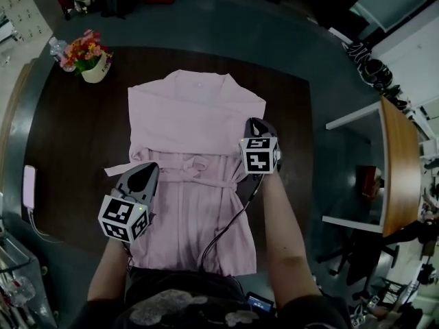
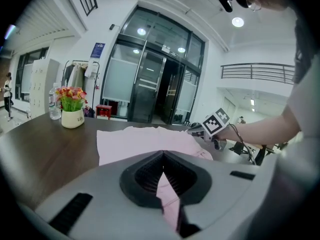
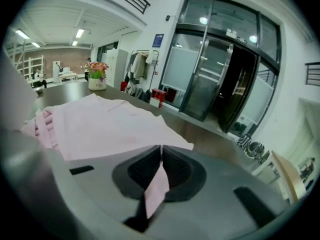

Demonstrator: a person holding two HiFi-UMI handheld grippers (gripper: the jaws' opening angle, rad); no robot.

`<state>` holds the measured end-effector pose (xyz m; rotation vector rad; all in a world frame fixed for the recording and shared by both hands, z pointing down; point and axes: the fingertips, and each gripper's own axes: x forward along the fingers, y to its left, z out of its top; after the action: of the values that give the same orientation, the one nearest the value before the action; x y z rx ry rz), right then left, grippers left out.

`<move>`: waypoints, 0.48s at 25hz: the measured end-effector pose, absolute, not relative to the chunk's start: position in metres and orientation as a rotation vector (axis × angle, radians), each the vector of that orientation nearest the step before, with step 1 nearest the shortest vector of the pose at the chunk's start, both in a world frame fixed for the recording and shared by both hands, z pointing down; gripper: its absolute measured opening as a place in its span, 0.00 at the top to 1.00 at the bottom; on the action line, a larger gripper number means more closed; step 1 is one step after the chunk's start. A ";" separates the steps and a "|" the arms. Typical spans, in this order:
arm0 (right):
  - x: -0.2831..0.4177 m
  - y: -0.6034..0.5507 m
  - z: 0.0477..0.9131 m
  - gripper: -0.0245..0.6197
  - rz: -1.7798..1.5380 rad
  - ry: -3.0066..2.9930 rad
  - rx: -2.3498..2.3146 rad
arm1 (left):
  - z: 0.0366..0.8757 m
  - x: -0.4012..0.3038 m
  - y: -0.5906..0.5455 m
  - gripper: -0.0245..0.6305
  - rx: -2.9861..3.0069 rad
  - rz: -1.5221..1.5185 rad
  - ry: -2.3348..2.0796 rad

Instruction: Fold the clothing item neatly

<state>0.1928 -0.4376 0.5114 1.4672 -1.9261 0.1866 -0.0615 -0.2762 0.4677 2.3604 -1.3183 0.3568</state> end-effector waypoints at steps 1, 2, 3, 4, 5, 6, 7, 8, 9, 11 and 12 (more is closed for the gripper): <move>0.204 -0.440 0.517 0.95 0.195 -1.898 1.509 | 0.469 -0.060 -0.278 0.95 2.362 0.358 -1.312; 0.216 -0.442 0.522 0.95 0.206 -1.867 1.557 | 0.469 -0.058 -0.279 0.95 2.363 0.360 -1.306; 0.229 -0.443 0.526 0.95 0.216 -1.833 1.607 | 0.470 -0.057 -0.278 0.95 2.363 0.363 -1.301; 0.240 -0.442 0.528 0.95 0.228 -1.805 1.655 | 0.471 -0.056 -0.278 0.95 2.361 0.365 -1.296; 0.250 -0.441 0.529 0.95 0.243 -1.788 1.694 | 0.472 -0.055 -0.277 0.95 2.358 0.368 -1.292; 0.256 -0.438 0.530 0.95 0.264 -1.782 1.721 | 0.473 -0.055 -0.277 0.95 2.354 0.371 -1.289; 0.259 -0.435 0.529 0.95 0.283 -1.788 1.738 | 0.474 -0.055 -0.276 0.95 2.350 0.375 -1.287; 0.259 -0.431 0.526 0.95 0.294 -1.806 1.744 | 0.476 -0.055 -0.274 0.95 2.347 0.379 -1.285; 0.254 -0.427 0.521 0.95 0.295 -1.842 1.741 | 0.477 -0.055 -0.273 0.95 2.344 0.383 -1.283; 0.233 -0.415 0.506 0.95 0.289 -1.964 1.692 | 0.476 -0.055 -0.270 0.95 2.343 0.383 -1.281; 0.217 -0.407 0.499 0.95 0.293 -2.040 1.638 | 0.475 -0.054 -0.269 0.95 2.344 0.381 -1.281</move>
<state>0.2170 -0.4065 0.4992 1.6384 -2.0404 0.2933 -0.0544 -0.2688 0.4749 2.3437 -1.2808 0.3811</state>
